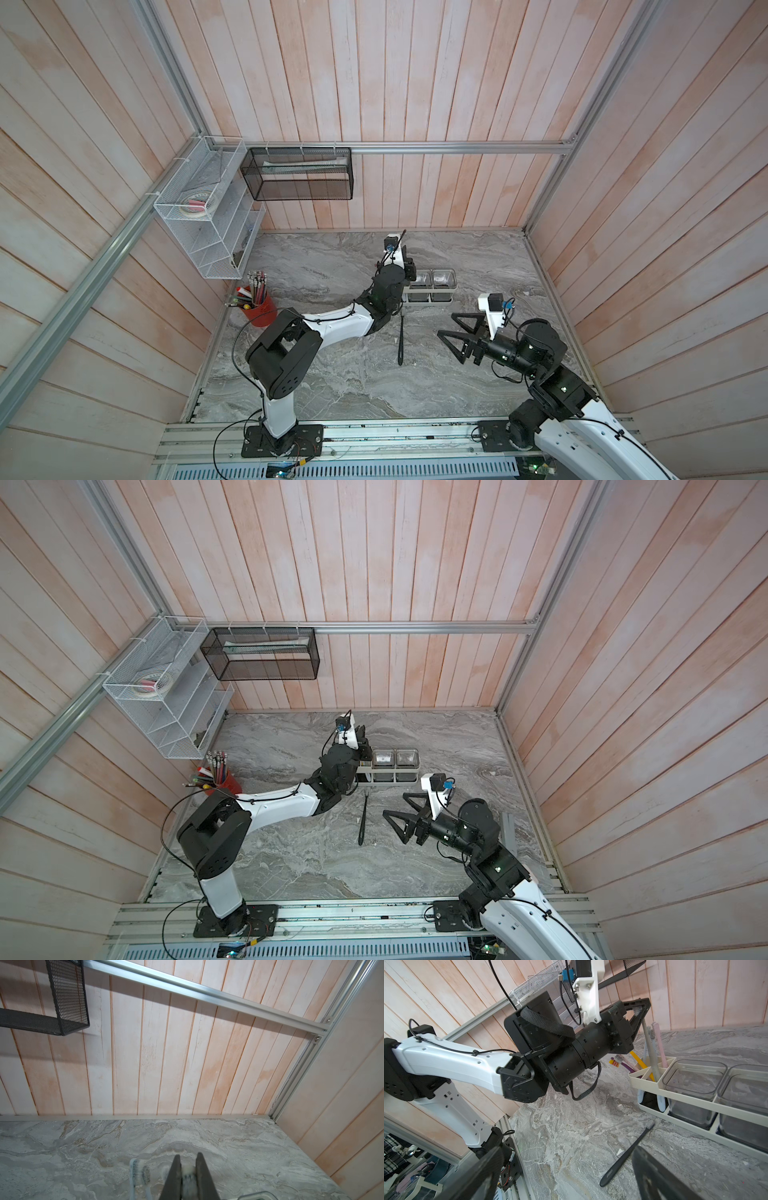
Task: Place the toothbrush into the toothbrush holder
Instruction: Place the toothbrush in the toothbrush holder.
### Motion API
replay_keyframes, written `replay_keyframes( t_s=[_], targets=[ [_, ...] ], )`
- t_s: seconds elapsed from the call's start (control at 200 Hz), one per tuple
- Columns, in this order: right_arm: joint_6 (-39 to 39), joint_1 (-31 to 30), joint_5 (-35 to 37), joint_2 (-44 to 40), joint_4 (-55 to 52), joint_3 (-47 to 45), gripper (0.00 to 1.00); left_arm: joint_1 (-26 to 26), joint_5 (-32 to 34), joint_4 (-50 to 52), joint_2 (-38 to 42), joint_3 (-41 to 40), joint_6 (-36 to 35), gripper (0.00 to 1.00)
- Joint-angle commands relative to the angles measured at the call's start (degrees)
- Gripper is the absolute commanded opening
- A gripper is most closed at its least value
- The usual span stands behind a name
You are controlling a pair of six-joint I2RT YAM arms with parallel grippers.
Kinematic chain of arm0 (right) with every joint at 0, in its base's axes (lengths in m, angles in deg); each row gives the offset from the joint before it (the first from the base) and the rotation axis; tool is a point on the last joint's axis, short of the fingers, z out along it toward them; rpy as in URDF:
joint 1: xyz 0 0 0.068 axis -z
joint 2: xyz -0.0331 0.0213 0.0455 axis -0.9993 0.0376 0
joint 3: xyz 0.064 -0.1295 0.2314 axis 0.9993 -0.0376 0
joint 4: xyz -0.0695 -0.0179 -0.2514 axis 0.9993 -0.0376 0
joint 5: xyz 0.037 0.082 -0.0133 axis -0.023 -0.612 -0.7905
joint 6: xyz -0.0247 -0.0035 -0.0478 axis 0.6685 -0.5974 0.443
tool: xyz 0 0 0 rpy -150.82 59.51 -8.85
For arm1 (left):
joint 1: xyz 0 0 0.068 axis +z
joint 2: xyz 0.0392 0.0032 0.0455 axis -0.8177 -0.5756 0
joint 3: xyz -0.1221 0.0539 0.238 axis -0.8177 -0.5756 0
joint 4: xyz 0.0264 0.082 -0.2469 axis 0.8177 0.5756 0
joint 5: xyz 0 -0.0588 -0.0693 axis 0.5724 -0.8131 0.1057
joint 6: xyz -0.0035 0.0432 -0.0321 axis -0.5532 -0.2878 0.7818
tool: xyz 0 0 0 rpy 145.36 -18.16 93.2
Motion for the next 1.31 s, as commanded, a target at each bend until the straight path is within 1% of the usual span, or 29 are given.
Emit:
replay_keyframes(
  t_s=[0.0,0.185,0.295,0.41,0.585,0.745,0.825,0.915,0.975,1.145,1.205,1.3],
  targets=[
    [-0.99,0.34,-1.20,-0.81,2.18,-0.72,0.98,-0.60,0.42,-1.56,-1.15,-0.72,-0.06,0.00],
    [-1.84,0.31,-1.64,-0.82,3.69,-1.73,0.98,-1.21,-0.53,-1.32,-1.71,-0.81,-0.11,0.00],
    [-2.32,0.34,-1.96,-0.78,4.33,-2.21,0.98,-1.74,0.05,-1.49,-2.19,-1.05,-0.35,0.00],
    [-2.33,0.34,-1.89,-0.82,4.16,-2.59,0.98,-1.92,-0.18,-1.83,-2.71,-1.42,-0.47,0.04],
    [-2.33,0.33,-1.76,-0.93,4.23,-2.95,0.98,-2.19,-0.38,-1.90,-3.49,-1.51,-1.08,0.06],
    [-2.60,0.34,-1.85,-0.67,4.94,-3.23,0.98,-2.19,-0.03,-2.19,-3.78,-1.94,-1.23,0.16],
    [-2.77,0.34,-2.12,-0.58,5.19,-3.31,0.98,-2.19,0.06,-2.39,-3.78,-1.95,-1.39,0.23],
    [-2.86,0.28,-2.16,-0.62,5.21,-3.40,0.98,-2.27,-0.02,-2.43,-3.85,-1.95,-1.65,0.30],
    [-3.03,0.34,-2.24,-0.69,5.34,-3.48,0.98,-2.27,-0.02,-2.55,-3.86,-1.88,-1.67,0.33],
    [-3.47,0.29,-2.52,-0.91,5.59,-3.78,0.98,-2.36,0.39,-2.74,-3.78,-1.86,-1.92,0.35],
    [-3.47,0.32,-2.56,-0.87,5.65,-3.80,0.98,-2.36,0.51,-2.68,-3.39,-1.56,-2.23,0.42],
    [-3.64,0.28,-2.05,-0.80,5.53,-3.93,0.98,-2.36,-0.11,-2.28,-2.36,-0.11,-3.51,0.48]
  ],
)
